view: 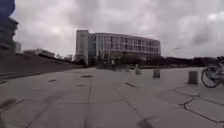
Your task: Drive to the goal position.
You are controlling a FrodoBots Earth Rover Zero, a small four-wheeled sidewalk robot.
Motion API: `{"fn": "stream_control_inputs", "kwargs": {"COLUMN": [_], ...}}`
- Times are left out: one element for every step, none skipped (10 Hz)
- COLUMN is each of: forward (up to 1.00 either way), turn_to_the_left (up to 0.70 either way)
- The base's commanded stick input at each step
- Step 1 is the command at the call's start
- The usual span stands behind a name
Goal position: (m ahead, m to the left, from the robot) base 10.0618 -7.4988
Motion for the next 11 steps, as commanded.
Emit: {"fn": "stream_control_inputs", "kwargs": {"forward": [0.70, 0.70, 0.70, 0.70, 0.70, 0.70, 0.70, 0.70, 0.70, 0.70, 0.70], "turn_to_the_left": [0.00, 0.00, 0.00, 0.00, 0.00, 0.00, 0.00, 0.00, -0.08, -0.35, -0.35]}}
